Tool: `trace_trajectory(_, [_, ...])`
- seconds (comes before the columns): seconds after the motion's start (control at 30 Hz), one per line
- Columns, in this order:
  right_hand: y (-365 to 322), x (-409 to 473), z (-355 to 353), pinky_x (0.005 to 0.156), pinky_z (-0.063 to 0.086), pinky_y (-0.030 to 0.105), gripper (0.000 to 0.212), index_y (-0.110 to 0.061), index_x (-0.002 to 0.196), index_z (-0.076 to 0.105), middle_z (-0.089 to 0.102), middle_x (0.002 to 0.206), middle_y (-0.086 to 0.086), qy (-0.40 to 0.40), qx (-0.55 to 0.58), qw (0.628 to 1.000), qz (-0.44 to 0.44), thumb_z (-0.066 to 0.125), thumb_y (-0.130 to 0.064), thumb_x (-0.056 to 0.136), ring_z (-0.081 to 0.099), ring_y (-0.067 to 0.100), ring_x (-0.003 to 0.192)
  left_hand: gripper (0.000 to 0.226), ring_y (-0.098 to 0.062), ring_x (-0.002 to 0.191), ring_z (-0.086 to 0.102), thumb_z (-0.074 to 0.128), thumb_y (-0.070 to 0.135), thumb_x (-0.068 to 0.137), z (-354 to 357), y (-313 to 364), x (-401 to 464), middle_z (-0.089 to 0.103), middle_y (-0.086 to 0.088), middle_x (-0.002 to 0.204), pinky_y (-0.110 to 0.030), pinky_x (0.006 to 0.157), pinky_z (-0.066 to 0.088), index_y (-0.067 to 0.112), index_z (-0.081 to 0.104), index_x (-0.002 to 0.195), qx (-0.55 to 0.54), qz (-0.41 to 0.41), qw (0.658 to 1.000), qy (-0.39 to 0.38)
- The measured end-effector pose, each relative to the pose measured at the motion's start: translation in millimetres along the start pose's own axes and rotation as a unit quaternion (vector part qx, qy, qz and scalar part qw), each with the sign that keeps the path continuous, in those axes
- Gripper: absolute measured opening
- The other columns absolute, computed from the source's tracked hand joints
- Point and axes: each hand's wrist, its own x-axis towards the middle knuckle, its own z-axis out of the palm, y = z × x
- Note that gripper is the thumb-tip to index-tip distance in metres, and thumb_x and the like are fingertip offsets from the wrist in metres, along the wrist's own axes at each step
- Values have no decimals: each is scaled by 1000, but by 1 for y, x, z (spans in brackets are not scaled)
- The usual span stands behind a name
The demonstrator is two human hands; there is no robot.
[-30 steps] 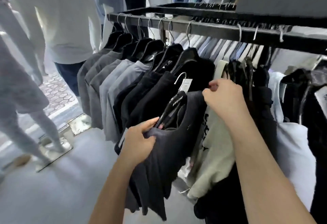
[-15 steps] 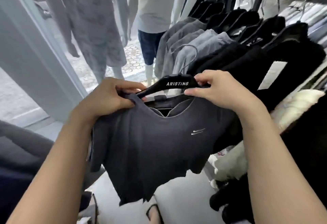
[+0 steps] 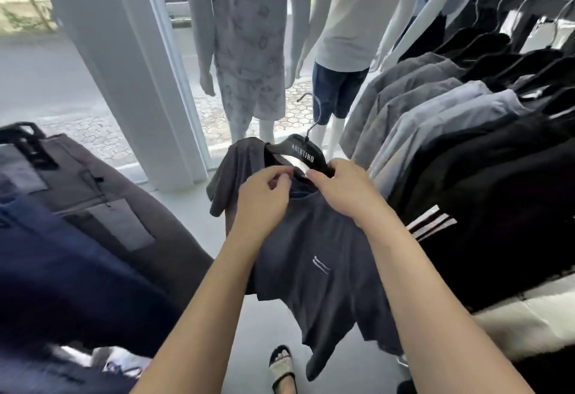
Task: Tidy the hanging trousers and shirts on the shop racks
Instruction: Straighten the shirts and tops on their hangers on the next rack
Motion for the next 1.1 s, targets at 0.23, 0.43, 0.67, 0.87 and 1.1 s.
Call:
trace_trajectory(0.23, [-16, 1, 42, 71, 52, 20, 28, -28, 89, 68, 71, 94, -9, -126, 222, 967, 6, 42, -23, 98, 66, 2, 87, 22, -9, 98, 65, 56, 41, 88, -3, -7, 10, 70, 5, 100, -35, 93, 51, 25, 68, 98, -132, -103, 983, -79])
trace_trajectory(0.43, [-14, 10, 54, 89, 47, 18, 47, -25, 119, 69, 69, 118, -9, -204, 273, 940, 2, 45, 0, 87, 62, 4, 107, 30, -20, 91, 70, 59, 3, 81, -30, -29, 16, 75, -2, 92, -35, 80, 56, 26, 72, 96, -133, -100, 983, -72])
trace_trajectory(0.67, [2, 12, 41, 68, 47, 17, 19, -24, 90, 71, 71, 88, -10, -49, 155, 986, 45, 77, -17, 73, 65, 8, 85, 28, -12, 88, 70, 69, 10, 70, -49, -32, 17, 75, 12, 83, -31, 81, 54, 30, 77, 87, 40, -77, 986, -140])
trace_trajectory(0.87, [20, -5, 9, 109, 30, 33, 71, -42, 127, 53, 38, 144, -5, 26, -33, 998, -37, 87, -35, 65, 29, 18, 137, 38, -1, 88, 70, 61, -9, 78, -70, -18, 10, 76, 8, 88, -18, 85, 49, 22, 77, 92, 98, -21, 967, -232])
trace_trajectory(1.1, [39, -45, -13, 84, 49, 25, 12, -23, 86, 76, 73, 84, -9, 25, 90, 994, -55, 74, -34, 83, 65, 6, 88, 42, 5, 97, 64, 61, -2, 84, -72, 5, 0, 73, 21, 92, -19, 90, 43, 36, 74, 94, 168, 95, 950, -247])
